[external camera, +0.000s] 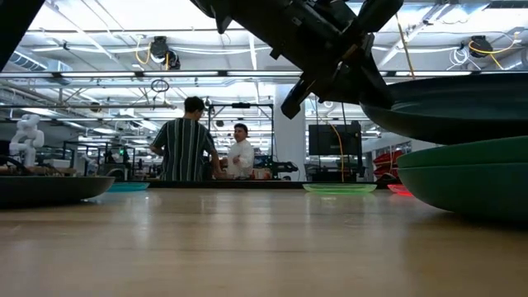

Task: Stack plastic plates
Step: Stack the top dark blue plate on top of the black plate, then stack the dark blue plate on top of the dark blue plate

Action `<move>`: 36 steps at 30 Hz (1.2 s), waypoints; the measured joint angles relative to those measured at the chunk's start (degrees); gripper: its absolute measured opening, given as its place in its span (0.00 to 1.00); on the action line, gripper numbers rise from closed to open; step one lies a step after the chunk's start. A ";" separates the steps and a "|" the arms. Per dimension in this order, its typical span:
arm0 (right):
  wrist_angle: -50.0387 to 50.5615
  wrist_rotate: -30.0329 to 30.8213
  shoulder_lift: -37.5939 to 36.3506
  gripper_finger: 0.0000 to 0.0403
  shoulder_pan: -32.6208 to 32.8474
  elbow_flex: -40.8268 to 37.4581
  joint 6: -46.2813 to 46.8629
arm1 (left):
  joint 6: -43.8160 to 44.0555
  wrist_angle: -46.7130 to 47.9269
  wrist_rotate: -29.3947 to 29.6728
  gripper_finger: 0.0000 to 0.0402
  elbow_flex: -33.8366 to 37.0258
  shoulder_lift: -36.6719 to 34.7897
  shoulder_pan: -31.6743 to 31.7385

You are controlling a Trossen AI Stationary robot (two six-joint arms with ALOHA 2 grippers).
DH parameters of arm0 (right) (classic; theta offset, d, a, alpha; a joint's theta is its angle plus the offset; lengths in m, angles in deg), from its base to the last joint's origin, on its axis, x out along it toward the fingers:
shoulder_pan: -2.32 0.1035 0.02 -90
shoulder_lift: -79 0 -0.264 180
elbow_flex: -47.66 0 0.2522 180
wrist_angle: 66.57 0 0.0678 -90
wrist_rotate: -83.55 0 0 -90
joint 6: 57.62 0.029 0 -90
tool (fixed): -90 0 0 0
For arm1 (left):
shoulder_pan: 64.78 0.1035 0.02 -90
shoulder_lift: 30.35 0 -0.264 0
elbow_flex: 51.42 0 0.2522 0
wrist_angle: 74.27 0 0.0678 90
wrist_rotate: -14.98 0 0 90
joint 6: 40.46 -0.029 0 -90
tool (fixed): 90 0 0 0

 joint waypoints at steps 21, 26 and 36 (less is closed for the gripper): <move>0.15 0.00 0.00 0.42 0.00 0.00 0.23 | -0.13 -0.24 -0.77 0.37 0.00 0.00 0.08; 0.37 0.00 0.00 0.42 0.00 0.00 0.57 | -1.08 -0.24 -0.21 0.47 0.00 -0.20 0.35; 2.98 3.58 0.04 0.42 -0.01 -0.02 4.30 | -12.32 6.82 5.81 0.50 0.07 -5.65 -0.80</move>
